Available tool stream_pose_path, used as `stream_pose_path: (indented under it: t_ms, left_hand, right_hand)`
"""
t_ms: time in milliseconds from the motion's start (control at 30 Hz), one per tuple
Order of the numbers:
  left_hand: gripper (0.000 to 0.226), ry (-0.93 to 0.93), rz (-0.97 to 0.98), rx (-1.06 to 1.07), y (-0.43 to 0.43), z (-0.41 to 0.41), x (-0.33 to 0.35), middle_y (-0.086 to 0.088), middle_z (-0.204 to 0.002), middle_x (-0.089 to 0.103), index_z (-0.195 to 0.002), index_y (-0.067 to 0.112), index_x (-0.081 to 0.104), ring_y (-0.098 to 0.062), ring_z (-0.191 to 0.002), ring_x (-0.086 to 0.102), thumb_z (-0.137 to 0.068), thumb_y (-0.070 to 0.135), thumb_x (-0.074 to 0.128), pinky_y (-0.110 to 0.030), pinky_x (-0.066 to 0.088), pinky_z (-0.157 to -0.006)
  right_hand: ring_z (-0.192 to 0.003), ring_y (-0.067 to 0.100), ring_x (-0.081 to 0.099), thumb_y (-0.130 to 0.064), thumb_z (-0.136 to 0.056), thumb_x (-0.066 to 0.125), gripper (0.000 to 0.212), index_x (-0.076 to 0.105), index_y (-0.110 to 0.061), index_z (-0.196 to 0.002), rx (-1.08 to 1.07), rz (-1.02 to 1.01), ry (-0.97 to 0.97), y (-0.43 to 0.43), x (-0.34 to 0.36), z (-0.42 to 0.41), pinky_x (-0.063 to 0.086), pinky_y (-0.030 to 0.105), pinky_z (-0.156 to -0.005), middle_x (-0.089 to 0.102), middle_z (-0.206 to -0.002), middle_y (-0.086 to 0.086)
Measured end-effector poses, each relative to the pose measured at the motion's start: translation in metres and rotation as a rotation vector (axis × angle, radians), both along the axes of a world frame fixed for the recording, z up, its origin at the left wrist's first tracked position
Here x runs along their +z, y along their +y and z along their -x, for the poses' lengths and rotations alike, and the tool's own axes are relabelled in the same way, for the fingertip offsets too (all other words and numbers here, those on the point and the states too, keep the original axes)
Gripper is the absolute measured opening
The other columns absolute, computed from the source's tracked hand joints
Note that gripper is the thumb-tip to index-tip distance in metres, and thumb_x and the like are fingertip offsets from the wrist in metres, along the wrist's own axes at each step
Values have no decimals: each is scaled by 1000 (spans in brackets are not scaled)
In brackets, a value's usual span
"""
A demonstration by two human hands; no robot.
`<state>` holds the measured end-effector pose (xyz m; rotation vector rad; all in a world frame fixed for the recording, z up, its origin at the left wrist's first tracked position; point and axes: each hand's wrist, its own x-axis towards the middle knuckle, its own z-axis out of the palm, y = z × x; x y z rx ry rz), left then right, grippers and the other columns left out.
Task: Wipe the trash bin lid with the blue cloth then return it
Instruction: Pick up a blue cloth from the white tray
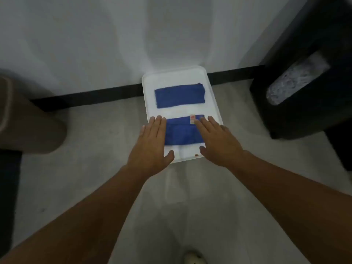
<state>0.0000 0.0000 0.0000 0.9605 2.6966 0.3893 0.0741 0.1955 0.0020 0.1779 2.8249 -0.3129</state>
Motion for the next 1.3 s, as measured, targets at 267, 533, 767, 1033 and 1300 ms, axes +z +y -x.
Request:
stream_pose_path:
  t_ms: [267,533,767,1033,1300]
  left_hand:
    - [97,-16,119,-23,23,23,-79,-8,-159,0,-147,13,-5,-25,-145,-4,-81,45,58,-35,-7,-108]
    - [108,-152,285,-107,30,48,-96,-9,-158,-8,-146,11,-11,-24,-145,-7,-76,41,65,-38,1,-115]
    - [72,-96,370,-103,42,48,-98,-14,-158,-8,-146,6,-9,-27,-145,-4,-95,24,38,-39,1,-116]
    - [53,67,261,-81,51,99,-27,-13,-156,19,-146,9,15,-31,-142,18,-97,19,30,-44,13,-115]
    - [25,-141,-201,194,5,171,108,-13,-101,65,-106,7,59,-29,-89,58,-88,13,44,-31,41,-73]
  right_hand:
    - [-143,26,1,-20,-86,50,77,-1,-16,-144,-13,24,-109,11,-71,23,14,45,-116,4,-157,6]
    - [-143,30,-8,-29,-84,54,84,-4,-18,-144,71,1,-189,14,-85,43,9,48,-116,-9,-156,9]
    - [-140,44,3,-23,-94,40,67,-3,-9,-143,75,-105,-212,3,-91,53,21,54,-111,-4,-155,21]
    - [-122,33,45,-14,-92,42,58,15,-18,-143,-136,183,-132,6,-37,87,23,47,-109,45,-139,15]
    - [-81,31,55,-9,-89,37,24,59,-7,-96,-363,682,116,-34,90,161,43,36,-70,64,-93,19]
